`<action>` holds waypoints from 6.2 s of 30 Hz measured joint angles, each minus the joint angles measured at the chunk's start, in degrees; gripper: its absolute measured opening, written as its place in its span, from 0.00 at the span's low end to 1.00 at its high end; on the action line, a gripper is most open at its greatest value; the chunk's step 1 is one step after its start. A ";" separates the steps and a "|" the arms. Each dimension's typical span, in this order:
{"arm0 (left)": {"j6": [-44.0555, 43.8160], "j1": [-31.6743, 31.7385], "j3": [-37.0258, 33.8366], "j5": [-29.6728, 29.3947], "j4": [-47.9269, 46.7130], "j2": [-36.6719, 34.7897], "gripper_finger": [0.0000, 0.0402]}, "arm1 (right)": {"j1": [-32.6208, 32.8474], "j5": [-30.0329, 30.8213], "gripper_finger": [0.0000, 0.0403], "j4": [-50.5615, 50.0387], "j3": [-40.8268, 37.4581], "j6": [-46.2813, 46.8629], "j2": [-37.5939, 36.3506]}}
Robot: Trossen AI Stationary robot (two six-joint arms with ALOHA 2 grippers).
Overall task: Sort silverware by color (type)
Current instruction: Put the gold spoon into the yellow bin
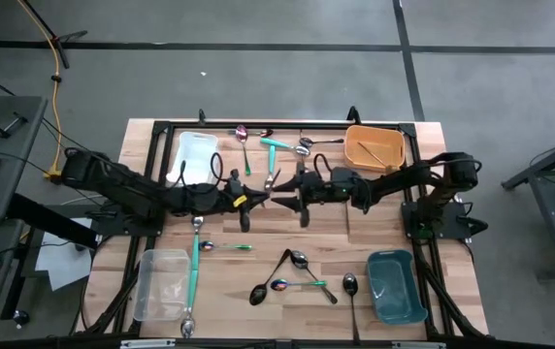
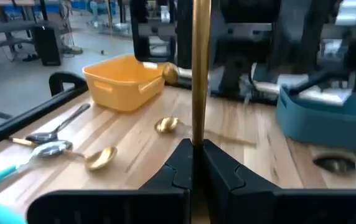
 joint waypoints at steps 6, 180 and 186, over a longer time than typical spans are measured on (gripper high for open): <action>-0.43 0.21 0.02 0.05 7.06 4.23 0.01 | 0.04 3.59 0.32 -0.39 -0.07 0.13 0.00; 4.21 -3.26 -16.55 -1.27 -16.23 -43.32 0.18 | -35.89 17.74 0.33 -116.52 22.50 -4.17 -19.58; 3.59 -3.26 -16.55 -1.27 -16.23 -43.32 0.18 | -27.68 0.27 0.33 -88.84 7.70 0.83 -33.47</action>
